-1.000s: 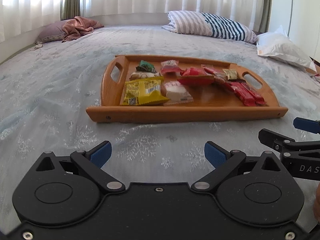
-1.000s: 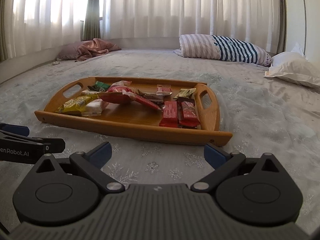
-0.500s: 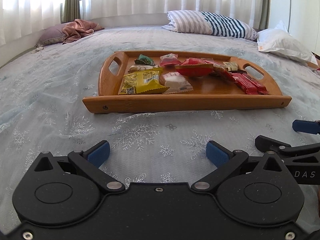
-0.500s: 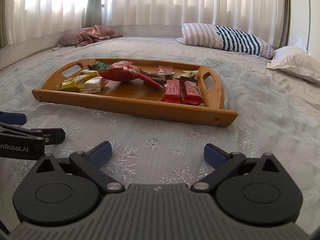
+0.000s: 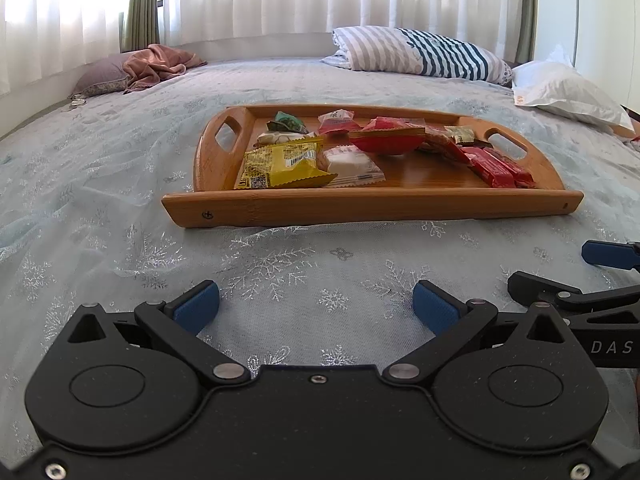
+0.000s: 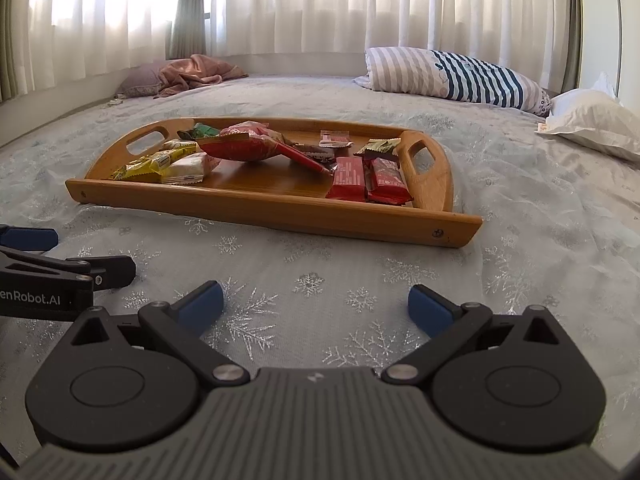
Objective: Organize snacks
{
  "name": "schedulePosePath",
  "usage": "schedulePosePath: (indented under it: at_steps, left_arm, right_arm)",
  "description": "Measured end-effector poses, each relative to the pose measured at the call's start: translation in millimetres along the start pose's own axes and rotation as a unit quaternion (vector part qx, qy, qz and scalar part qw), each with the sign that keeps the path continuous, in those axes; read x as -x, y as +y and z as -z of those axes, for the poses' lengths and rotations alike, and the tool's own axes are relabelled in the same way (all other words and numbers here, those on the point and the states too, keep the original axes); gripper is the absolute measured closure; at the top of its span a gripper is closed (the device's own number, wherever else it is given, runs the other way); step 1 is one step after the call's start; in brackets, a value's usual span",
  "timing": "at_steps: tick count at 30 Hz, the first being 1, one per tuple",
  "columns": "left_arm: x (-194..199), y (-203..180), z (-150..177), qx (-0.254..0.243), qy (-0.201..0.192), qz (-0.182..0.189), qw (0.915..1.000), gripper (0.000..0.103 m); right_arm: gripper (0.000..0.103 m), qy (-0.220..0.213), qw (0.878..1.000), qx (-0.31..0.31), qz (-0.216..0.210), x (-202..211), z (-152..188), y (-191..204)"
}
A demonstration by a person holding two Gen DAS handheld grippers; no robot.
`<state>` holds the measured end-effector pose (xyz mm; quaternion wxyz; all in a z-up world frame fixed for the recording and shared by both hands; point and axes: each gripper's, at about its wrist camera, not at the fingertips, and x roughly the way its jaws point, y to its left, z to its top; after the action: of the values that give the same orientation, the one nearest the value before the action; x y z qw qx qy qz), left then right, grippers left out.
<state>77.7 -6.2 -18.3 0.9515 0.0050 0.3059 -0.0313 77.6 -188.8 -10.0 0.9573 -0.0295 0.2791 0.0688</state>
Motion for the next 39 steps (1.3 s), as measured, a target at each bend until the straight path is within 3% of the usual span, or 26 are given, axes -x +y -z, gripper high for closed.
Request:
schedulePosePath:
  at_steps: [39]
  left_arm:
    - [-3.1, -1.7, 0.6, -0.002, 0.005, -0.004, 1.0000, 0.000]
  right_arm:
    - [0.000, -0.001, 1.000, 0.001, 0.001, -0.3, 0.3, -0.3]
